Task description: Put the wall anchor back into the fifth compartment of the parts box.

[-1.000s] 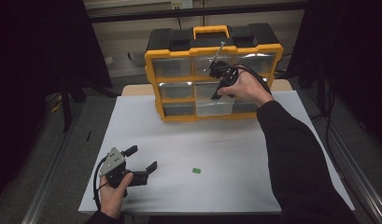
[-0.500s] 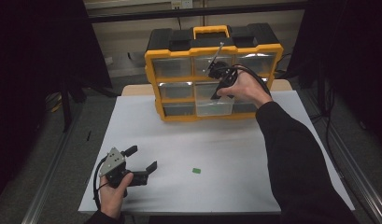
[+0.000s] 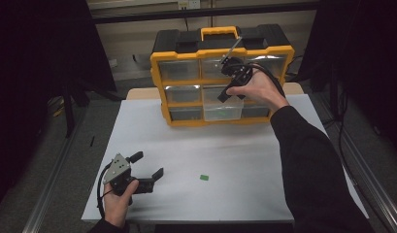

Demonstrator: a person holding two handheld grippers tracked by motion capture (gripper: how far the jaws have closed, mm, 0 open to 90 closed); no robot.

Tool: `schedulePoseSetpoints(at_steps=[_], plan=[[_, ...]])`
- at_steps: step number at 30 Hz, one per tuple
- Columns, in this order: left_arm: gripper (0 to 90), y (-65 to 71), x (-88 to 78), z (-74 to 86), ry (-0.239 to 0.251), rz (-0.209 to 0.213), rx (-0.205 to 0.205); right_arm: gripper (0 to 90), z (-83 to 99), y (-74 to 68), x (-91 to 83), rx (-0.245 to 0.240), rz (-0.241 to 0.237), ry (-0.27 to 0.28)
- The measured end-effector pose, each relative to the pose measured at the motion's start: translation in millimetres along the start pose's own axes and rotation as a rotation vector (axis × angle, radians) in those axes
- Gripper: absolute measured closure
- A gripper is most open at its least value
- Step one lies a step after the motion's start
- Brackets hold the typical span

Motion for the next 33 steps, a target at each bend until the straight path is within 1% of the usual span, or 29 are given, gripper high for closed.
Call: schedulePoseSetpoints(at_steps=[2,3,5,7,9,12,14,17,19,20,21,27,28,30,33], plan=[[2.8,0.2,0.2,-0.1,0.001,-0.001,-0.003,62.9,-0.8,-1.8,-4.7,0.009,-0.017,0.027],[2.8,0.1,0.1,0.1,-0.001,-0.001,0.000,63.1,-1.1,-2.6,-7.1,0.006,-0.022,0.037],[2.8,0.3,0.5,-0.3,0.002,0.001,-0.001,59.9,-3.1,-4.1,-12.3,0.008,-0.032,0.069],[2.7,-0.2,0.4,-0.2,0.002,-0.003,0.002,55.1,-3.9,-6.5,-15.9,0.006,-0.043,0.091],[2.8,-0.4,0.2,0.1,-0.001,-0.002,0.006,50.6,-2.9,-9.6,-17.9,-0.001,-0.055,0.100],[2.8,0.2,0.3,0.0,0.000,0.001,0.002,38.8,-1.3,-12.7,-19.8,-0.005,-0.054,0.116],[2.8,0.3,0.6,-0.3,0.003,0.000,-0.001,34.6,-0.1,-15.2,-21.1,-0.017,-0.061,0.132],[2.7,0.7,0.6,-0.2,0.001,0.000,-0.002,24.6,3.0,-17.3,-21.4,-0.028,-0.050,0.138],[2.7,0.8,0.7,0.0,0.000,0.001,-0.002,20.0,5.2,-19.4,-22.4,-0.029,-0.060,0.148],[2.8,0.8,0.7,0.1,-0.001,0.000,-0.001,17.1,6.6,-20.9,-22.9,-0.034,-0.070,0.153],[2.8,0.7,0.8,0.1,-0.001,0.000,-0.001,13.4,7.6,-21.7,-23.1,-0.040,-0.070,0.158],[2.8,0.8,0.8,0.4,-0.004,0.001,0.003,6.2,15.0,-31.5,-27.4,-0.072,-0.086,0.192],[2.8,0.8,0.9,0.4,-0.004,0.001,0.002,5.4,16.4,-33.3,-27.2,-0.084,-0.083,0.196],[2.8,0.9,0.9,0.4,-0.004,0.001,0.003,4.0,19.9,-37.7,-27.5,-0.103,-0.093,0.197],[2.8,1.0,0.9,0.4,-0.004,0.001,0.003,3.3,23.6,-42.2,-27.4,-0.112,-0.100,0.211]])
Point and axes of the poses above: each handheld gripper's, and its own axes: x roughly forward along the jaws, z roughly out of its underside, y roughly to its right, the point moved 9 cm from there along x, roughly forward along the jaws, and after that the axes turned 14 degrees about x, right-handed, at the moved point
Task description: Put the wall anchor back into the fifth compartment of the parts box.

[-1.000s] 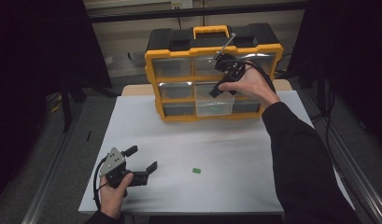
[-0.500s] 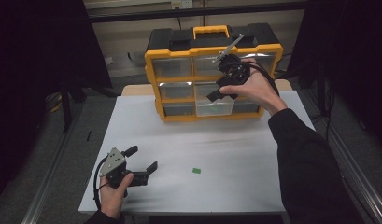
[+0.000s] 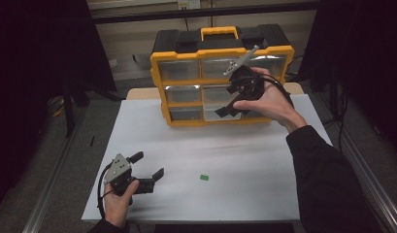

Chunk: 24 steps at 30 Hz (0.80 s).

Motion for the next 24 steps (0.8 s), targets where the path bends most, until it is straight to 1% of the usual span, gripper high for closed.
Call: schedulePoseSetpoints(at_steps=[1,6,9,10,12,14,15,16,17,24], plan=[[2.8,-0.1,-0.1,0.0,0.000,-0.001,0.000,3.2,0.9,-1.2,0.6,-0.006,-0.002,0.010],[2.8,-0.2,0.0,0.2,-0.001,0.000,0.000,3.4,8.9,-7.1,2.0,-0.013,-0.017,0.022],[2.8,-0.7,0.2,0.2,-0.001,-0.004,0.004,3.4,13.3,-11.2,4.9,-0.015,-0.018,0.026],[2.8,-0.1,0.3,0.1,0.000,-0.001,0.001,3.5,14.6,-13.0,5.6,-0.024,-0.018,0.026],[2.8,-0.7,0.2,0.3,-0.001,-0.004,0.005,3.6,17.0,-19.7,7.0,-0.025,-0.032,0.035],[2.8,-0.7,0.2,0.3,-0.002,-0.004,0.005,3.8,20.6,-25.5,8.0,-0.046,-0.034,0.037],[2.8,-0.7,0.2,0.2,-0.001,-0.004,0.006,3.9,21.9,-27.9,8.9,-0.048,-0.039,0.039],[2.8,-0.6,0.2,0.2,-0.001,-0.004,0.005,3.8,24.6,-31.0,9.8,-0.059,-0.034,0.035],[2.8,-0.2,0.3,0.1,0.000,-0.003,0.001,3.8,26.9,-34.4,11.1,-0.062,-0.040,0.036],[2.8,-0.5,0.3,0.3,-0.001,-0.004,0.005,4.1,37.3,-44.2,21.7,-0.079,-0.053,0.018]])
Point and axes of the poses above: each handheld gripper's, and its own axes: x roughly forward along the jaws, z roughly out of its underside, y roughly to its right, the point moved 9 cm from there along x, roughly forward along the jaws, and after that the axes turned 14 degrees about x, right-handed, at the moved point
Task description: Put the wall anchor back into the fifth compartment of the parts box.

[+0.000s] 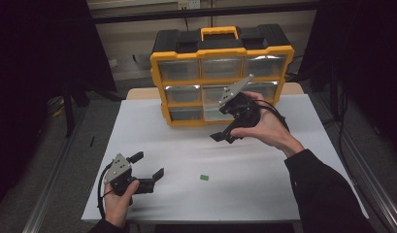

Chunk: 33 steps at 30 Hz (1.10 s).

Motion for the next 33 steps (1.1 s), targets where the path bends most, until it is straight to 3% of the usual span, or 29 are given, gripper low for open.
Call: schedulePoseSetpoints(at_steps=[14,21,30,33], plan=[[2.8,-0.1,-0.1,0.0,0.001,0.001,-0.001,4.4,25.6,-9.9,45.3,0.024,-0.050,-0.080],[2.8,0.1,0.0,-0.3,0.002,0.002,-0.002,3.5,37.8,-13.9,64.0,0.050,-0.084,-0.094],[2.8,1.3,0.5,-0.5,0.004,0.009,-0.008,5.8,54.9,-17.7,87.7,0.071,-0.119,-0.129],[2.7,0.4,0.1,-0.2,0.002,0.004,-0.003,8.2,61.7,-19.0,95.2,0.084,-0.132,-0.164]])
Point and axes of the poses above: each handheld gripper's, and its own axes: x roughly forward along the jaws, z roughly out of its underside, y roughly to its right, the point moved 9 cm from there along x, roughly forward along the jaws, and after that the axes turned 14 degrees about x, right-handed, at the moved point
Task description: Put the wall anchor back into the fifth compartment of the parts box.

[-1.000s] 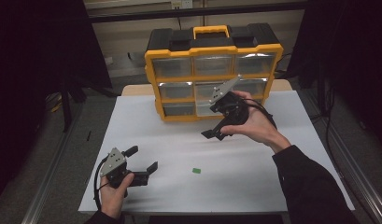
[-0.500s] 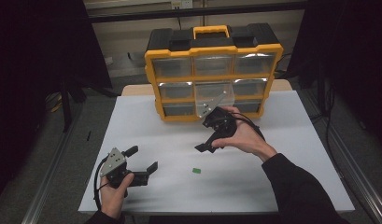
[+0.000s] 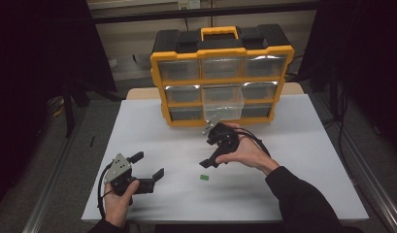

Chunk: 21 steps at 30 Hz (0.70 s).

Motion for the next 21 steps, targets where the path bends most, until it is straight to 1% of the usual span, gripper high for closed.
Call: schedulePoseSetpoints(at_steps=[1,2,4,6,7,9,10,11,13,15,16,17,18,19,20,21], plan=[[2.8,-0.1,-0.2,0.1,-0.002,0.000,0.002,8.7,1.4,1.1,3.4,-0.007,-0.003,-0.007],[2.8,-0.1,-0.1,0.1,-0.001,0.000,0.002,8.9,4.3,0.4,5.9,0.012,-0.003,-0.028],[2.8,0.8,0.5,-0.2,0.003,0.004,-0.007,9.9,7.5,1.6,11.4,0.017,0.000,-0.057],[2.8,0.7,0.5,-0.2,0.003,0.003,-0.007,11.3,8.7,1.0,15.8,0.015,-0.007,-0.075],[2.8,0.7,0.4,-0.3,0.003,0.004,-0.006,12.7,10.2,0.6,16.6,0.010,-0.008,-0.099],[2.7,0.6,0.4,-0.2,0.003,0.003,-0.006,14.2,10.9,-0.8,20.0,0.003,-0.010,-0.121],[2.8,0.6,0.5,-0.2,0.002,0.003,-0.007,15.8,11.7,-1.4,21.9,0.012,-0.006,-0.134],[2.8,0.7,0.5,-0.2,0.002,0.003,-0.007,17.2,13.2,-0.4,23.7,0.001,-0.006,-0.153],[2.8,0.8,0.5,-0.3,0.003,0.004,-0.007,17.7,14.8,0.4,27.7,0.010,-0.007,-0.173],[2.8,0.8,0.6,-0.3,0.006,0.009,-0.007,20.9,17.1,1.9,31.2,0.003,-0.006,-0.197],[2.8,0.8,0.6,-0.1,0.004,0.008,-0.008,22.4,18.4,1.2,32.0,0.010,-0.010,-0.208],[2.8,0.8,0.7,0.0,0.003,0.008,-0.008,24.3,19.3,2.1,33.4,0.003,-0.007,-0.218],[2.8,0.8,0.7,0.1,0.002,0.008,-0.007,25.2,20.8,2.3,33.9,0.013,0.002,-0.235],[2.8,0.7,0.6,0.2,-0.001,0.004,-0.007,26.5,21.9,2.8,35.1,0.017,0.001,-0.244],[2.8,0.7,0.7,0.2,0.002,0.009,-0.005,27.4,22.9,3.8,35.5,0.014,0.003,-0.258],[2.8,0.9,0.7,0.0,0.003,0.009,-0.008,27.9,22.9,5.4,35.9,0.018,0.013,-0.263]])
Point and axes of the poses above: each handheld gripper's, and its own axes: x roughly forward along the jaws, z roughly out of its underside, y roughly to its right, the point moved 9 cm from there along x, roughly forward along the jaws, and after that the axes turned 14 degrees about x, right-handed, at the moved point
